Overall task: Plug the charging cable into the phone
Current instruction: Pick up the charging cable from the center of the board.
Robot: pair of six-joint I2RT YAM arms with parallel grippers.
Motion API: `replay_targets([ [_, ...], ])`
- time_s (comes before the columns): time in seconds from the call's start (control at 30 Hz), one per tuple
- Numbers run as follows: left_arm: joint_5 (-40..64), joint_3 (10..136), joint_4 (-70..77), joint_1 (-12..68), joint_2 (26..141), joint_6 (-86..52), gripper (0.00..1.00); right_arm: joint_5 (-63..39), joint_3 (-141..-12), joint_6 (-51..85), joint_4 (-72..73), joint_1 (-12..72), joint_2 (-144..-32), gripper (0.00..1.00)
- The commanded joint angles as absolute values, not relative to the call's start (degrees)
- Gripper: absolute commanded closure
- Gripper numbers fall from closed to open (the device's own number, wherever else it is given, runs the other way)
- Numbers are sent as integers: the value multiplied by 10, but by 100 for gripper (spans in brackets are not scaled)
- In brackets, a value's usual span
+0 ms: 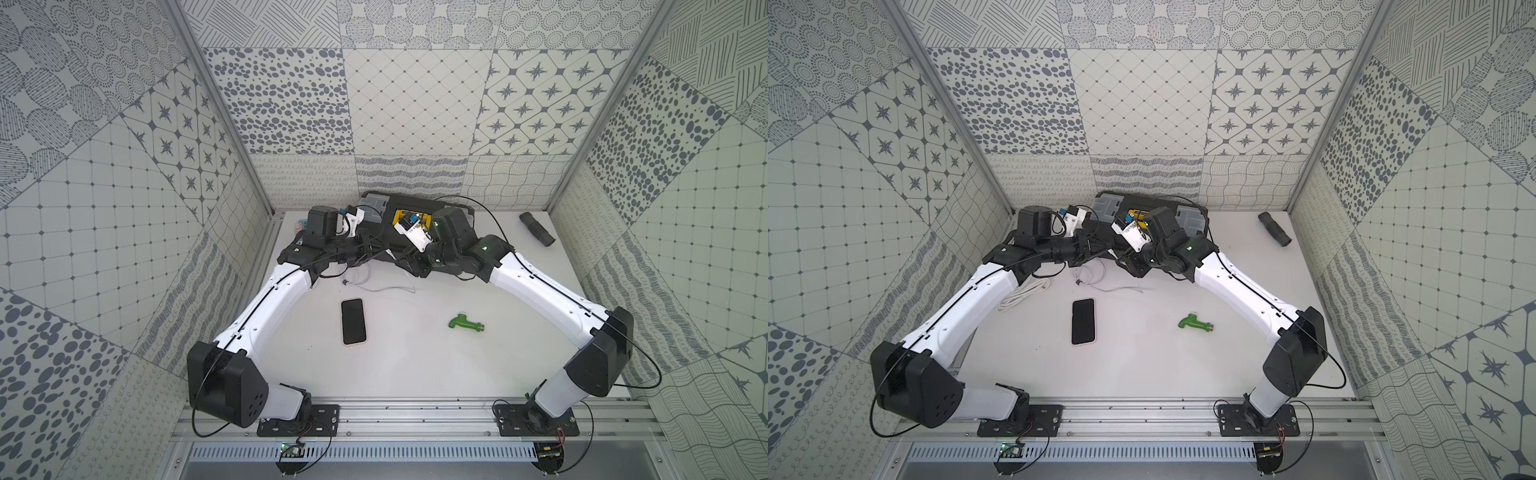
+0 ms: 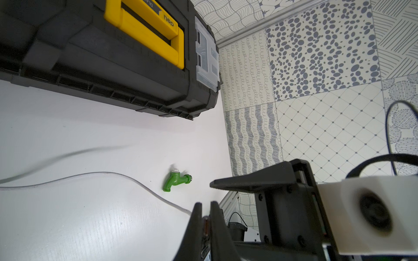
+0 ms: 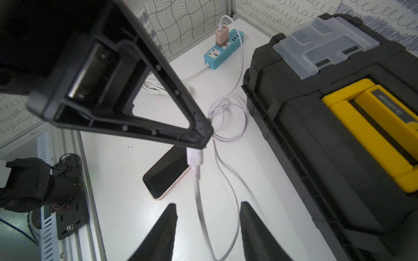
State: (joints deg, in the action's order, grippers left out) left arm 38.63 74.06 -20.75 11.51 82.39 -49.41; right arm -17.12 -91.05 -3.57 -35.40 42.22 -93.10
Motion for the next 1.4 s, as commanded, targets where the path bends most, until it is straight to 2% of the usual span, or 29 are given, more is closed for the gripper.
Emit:
replay_targets([
  [0.0, 374, 749, -210, 119, 822, -474, 100, -190, -943, -24, -330, 433, -944, 56],
  [0.43, 369, 746, -212, 119, 813, -473, 100, -175, -929, -18, -328, 436, -964, 63],
  [0.9, 369, 742, -208, 121, 811, -477, 100, -170, -923, -13, -321, 435, -961, 79],
  [0.97, 368, 741, -208, 121, 810, -477, 100, -168, -924, -12, -320, 436, -963, 84],
  [1.1, 366, 739, -207, 121, 808, -478, 100, -161, -925, -9, -318, 434, -965, 100],
  [1.33, 376, 734, -198, 121, 808, -483, 100, -148, -912, -7, -309, 435, -958, 100],
  [1.37, 377, 734, -197, 122, 809, -484, 91, -146, -908, -9, -305, 434, -955, 100],
])
